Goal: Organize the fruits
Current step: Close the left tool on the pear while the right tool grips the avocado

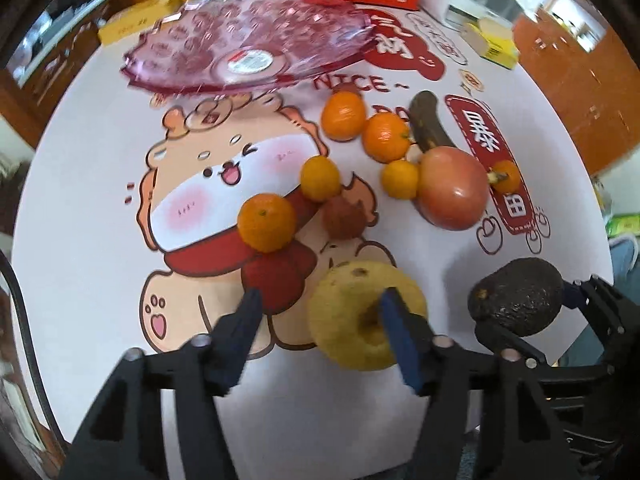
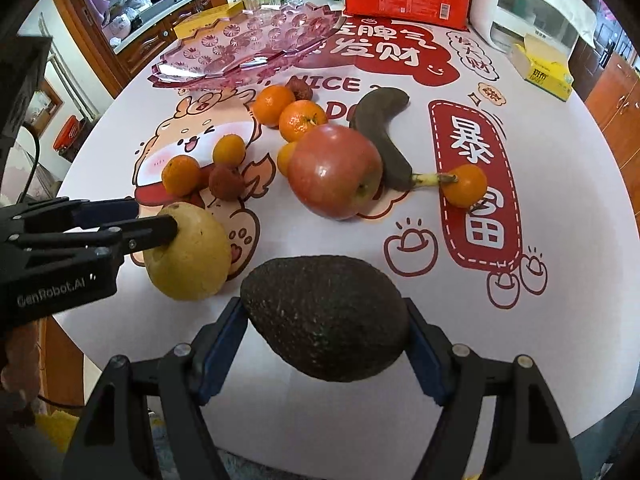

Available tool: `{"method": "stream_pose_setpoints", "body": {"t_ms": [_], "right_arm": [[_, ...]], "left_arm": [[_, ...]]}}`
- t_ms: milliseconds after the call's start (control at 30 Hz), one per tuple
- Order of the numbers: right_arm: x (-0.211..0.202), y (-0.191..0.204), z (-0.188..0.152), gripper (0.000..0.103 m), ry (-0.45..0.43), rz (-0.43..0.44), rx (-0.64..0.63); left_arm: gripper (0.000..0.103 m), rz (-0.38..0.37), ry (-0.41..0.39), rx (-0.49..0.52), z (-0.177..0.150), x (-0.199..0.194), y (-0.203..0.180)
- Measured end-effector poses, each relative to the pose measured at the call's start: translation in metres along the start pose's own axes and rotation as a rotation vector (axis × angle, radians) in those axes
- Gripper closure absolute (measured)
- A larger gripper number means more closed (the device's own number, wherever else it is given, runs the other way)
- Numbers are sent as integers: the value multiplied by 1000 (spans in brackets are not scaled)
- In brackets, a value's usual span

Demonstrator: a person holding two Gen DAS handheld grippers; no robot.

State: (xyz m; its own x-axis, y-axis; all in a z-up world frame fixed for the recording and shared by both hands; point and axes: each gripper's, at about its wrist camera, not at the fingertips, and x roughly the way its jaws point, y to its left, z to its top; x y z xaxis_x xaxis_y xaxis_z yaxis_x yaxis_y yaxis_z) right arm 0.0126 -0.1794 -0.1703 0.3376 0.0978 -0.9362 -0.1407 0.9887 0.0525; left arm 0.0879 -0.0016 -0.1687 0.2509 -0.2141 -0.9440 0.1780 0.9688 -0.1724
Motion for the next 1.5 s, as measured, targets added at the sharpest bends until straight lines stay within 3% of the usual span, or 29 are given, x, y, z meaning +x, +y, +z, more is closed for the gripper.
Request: {"method": "stream_pose_setpoints", "body": {"t_ms": [300, 533, 633, 800, 1167, 1500], "right_arm": [[8, -2, 4, 27, 22, 14, 3], [12, -4, 3, 27, 38, 16, 6], [11, -7, 0, 27, 45, 8, 12], [10, -18, -4, 27, 51, -1, 44], [6, -30, -11, 27, 48, -10, 85], [7, -26, -11, 27, 48, -2, 70]], "left_arm": [[20, -135, 118, -15, -10, 20, -4], [20, -201, 160, 4, -13, 32, -15], [23, -246, 187, 2, -14, 41, -21], [46, -319, 210, 17, -13, 49, -34], [46, -325, 182, 8, -6, 59, -40], [47, -262, 114, 29, -2, 64, -53]]}}
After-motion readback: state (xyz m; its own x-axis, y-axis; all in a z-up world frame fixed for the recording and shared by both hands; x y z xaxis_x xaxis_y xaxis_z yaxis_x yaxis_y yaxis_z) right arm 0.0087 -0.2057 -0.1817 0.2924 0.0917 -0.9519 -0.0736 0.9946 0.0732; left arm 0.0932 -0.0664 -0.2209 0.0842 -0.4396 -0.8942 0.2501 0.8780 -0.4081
